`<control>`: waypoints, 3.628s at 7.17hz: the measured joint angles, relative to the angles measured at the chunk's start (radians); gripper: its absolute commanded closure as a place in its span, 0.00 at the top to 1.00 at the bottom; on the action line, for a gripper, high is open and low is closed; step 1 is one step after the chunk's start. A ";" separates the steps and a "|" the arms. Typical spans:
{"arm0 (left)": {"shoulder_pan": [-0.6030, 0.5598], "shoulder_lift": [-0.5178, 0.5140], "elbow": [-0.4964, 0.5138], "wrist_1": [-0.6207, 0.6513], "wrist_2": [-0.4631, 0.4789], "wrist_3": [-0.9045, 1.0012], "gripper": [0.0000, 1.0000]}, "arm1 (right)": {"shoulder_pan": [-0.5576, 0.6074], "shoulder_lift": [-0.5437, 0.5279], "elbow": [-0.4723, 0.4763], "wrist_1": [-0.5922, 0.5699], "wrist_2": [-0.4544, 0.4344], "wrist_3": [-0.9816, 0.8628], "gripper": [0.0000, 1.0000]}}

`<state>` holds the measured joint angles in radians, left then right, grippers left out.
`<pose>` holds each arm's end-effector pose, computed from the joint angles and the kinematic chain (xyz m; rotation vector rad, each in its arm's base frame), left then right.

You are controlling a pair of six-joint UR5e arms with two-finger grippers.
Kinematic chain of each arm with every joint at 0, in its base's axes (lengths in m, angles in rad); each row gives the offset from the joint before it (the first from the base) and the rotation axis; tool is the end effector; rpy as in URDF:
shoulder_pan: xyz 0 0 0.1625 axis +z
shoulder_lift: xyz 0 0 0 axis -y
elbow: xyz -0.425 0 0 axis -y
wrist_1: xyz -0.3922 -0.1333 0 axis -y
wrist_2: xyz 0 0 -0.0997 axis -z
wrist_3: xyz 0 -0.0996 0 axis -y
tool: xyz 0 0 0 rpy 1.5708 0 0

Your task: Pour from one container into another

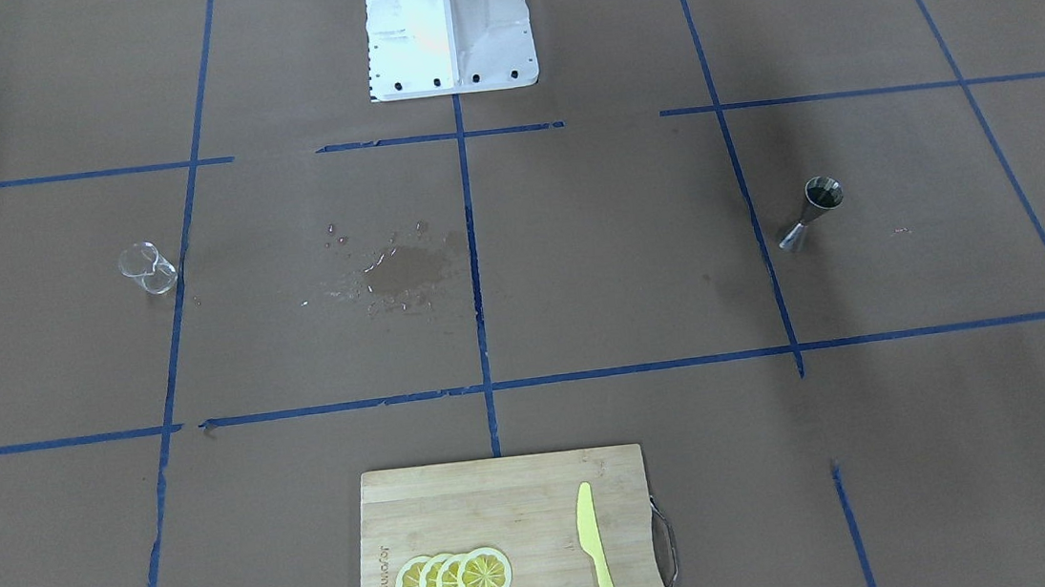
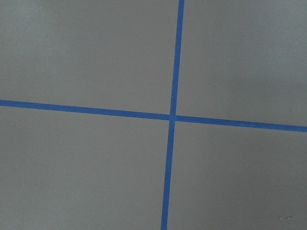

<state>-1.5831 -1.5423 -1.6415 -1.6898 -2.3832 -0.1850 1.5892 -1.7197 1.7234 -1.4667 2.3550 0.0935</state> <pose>-0.0670 -0.4884 0.6224 0.0818 0.8211 -0.1205 0.0710 -0.4346 0.6407 0.0727 -0.7868 0.0638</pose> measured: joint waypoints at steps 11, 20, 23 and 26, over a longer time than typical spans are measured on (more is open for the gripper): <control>0.057 0.030 0.013 -0.081 0.107 0.035 1.00 | 0.000 0.003 0.003 0.003 0.001 -0.001 1.00; 0.061 0.037 0.046 -0.080 0.056 0.027 1.00 | 0.000 0.002 0.004 0.003 0.003 -0.001 1.00; 0.061 0.037 0.046 -0.080 0.054 0.027 1.00 | 0.000 0.003 0.004 0.003 0.004 -0.002 1.00; 0.061 0.037 0.055 -0.086 0.053 0.029 1.00 | 0.000 0.001 0.004 0.003 0.006 -0.003 1.00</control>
<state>-1.5217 -1.5051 -1.5866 -1.7755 -2.3301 -0.1563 1.5892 -1.7188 1.7277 -1.4635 2.3606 0.0905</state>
